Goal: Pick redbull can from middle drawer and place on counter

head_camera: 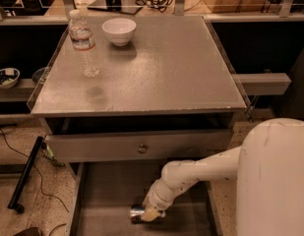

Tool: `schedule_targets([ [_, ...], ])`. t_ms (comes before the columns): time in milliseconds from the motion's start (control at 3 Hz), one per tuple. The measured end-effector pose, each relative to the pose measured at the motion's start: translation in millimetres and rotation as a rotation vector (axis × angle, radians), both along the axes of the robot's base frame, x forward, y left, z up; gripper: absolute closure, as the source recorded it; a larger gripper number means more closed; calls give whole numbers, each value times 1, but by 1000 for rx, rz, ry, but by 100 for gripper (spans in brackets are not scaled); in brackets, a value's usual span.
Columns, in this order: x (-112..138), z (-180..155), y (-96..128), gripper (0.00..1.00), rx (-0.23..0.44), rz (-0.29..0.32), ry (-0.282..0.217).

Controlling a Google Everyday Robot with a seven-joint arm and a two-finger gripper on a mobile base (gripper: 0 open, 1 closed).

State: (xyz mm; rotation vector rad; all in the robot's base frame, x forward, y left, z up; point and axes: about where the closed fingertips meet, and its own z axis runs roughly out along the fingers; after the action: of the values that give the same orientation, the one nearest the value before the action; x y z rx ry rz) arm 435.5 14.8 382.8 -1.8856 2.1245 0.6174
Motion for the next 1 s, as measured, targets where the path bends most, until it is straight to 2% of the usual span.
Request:
schedule_targets([
  [333,-1,7,0,100,7,6,1],
  [1000,-5,77,-17,100,-32,1,-54],
])
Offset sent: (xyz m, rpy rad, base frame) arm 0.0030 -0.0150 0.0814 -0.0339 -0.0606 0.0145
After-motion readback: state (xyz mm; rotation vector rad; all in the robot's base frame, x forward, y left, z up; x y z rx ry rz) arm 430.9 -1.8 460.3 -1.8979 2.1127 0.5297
